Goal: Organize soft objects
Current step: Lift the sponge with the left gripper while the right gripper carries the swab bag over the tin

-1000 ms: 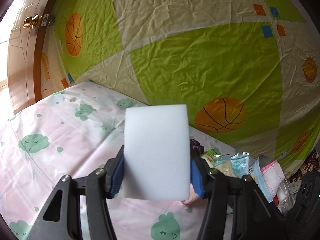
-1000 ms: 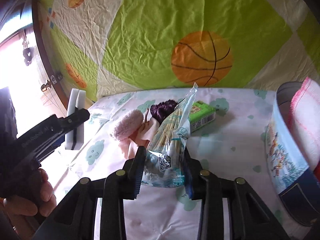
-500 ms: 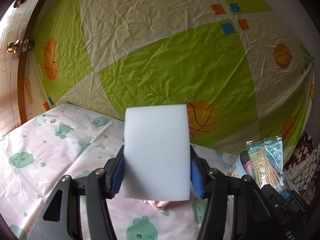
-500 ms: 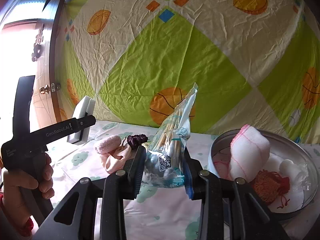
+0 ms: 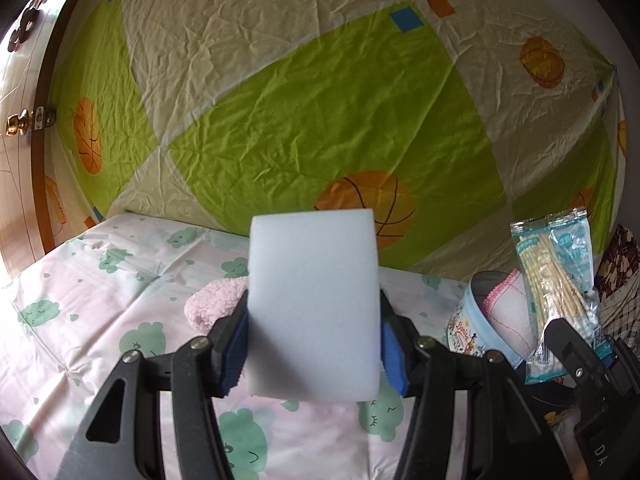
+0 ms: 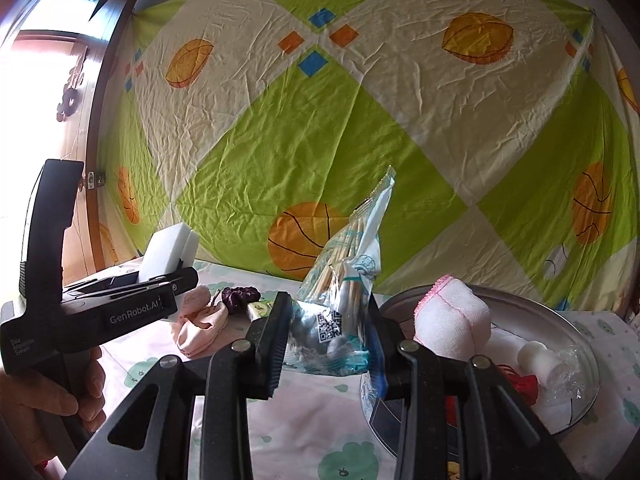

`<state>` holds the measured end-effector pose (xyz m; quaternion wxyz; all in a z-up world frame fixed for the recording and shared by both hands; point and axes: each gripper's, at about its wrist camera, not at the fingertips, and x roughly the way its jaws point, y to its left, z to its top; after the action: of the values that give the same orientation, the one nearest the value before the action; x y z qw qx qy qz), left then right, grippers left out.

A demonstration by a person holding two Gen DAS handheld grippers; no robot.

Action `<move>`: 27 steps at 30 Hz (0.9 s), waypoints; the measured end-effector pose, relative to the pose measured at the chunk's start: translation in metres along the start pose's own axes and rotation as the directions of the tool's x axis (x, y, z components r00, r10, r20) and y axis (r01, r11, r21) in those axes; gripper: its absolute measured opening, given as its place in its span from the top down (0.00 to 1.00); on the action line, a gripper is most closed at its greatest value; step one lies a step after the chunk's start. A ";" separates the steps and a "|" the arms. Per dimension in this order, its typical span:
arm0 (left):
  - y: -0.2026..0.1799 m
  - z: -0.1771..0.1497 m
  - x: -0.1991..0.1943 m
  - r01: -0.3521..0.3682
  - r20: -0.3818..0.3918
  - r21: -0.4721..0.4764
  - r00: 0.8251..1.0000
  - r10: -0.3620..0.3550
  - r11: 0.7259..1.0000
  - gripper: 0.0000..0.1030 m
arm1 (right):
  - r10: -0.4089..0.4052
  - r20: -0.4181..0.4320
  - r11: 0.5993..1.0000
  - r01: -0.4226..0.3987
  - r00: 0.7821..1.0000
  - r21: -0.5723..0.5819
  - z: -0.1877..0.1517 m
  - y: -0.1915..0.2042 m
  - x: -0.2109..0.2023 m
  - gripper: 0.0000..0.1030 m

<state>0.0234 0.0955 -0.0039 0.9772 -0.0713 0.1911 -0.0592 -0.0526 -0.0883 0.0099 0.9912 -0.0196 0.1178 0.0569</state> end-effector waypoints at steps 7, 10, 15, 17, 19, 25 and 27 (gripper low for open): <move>-0.019 -0.009 -0.005 -0.017 0.000 0.022 1.000 0.017 1.000 0.46 | -0.007 0.009 1.000 0.007 1.000 -0.028 -0.005 -0.003 -0.008 0.64; -0.028 -0.013 -0.006 -0.011 -0.006 0.029 1.000 0.011 1.000 0.46 | -0.012 0.013 0.999 0.012 1.000 -0.030 -0.006 -0.008 -0.012 0.64; -0.045 -0.019 -0.007 -0.013 -0.010 0.055 1.000 0.014 0.998 0.46 | -0.024 0.016 0.999 0.024 1.000 -0.024 -0.008 -0.020 -0.019 0.64; -0.050 -0.021 -0.008 -0.013 -0.011 0.064 1.000 0.014 0.998 0.46 | -0.029 0.020 0.999 0.029 0.999 -0.023 -0.008 -0.024 -0.021 0.64; -0.055 -0.023 -0.008 -0.011 -0.012 0.070 1.000 0.012 0.997 0.46 | -0.033 0.022 0.999 0.033 0.999 -0.020 -0.008 -0.029 -0.024 0.64; -0.073 -0.026 -0.008 0.003 -0.021 0.078 1.000 -0.001 0.997 0.46 | -0.051 0.027 0.999 0.051 0.998 -0.007 -0.008 -0.045 -0.032 0.64; -0.079 -0.027 -0.009 0.010 -0.022 0.079 1.000 -0.008 0.997 0.46 | -0.059 0.029 0.998 0.059 0.998 -0.002 -0.008 -0.051 -0.034 0.64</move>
<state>-0.0020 0.0159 -0.0129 0.9768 -0.0328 0.1989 -0.0718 -0.0814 -0.1434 0.0116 0.9940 -0.0239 0.1030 0.0282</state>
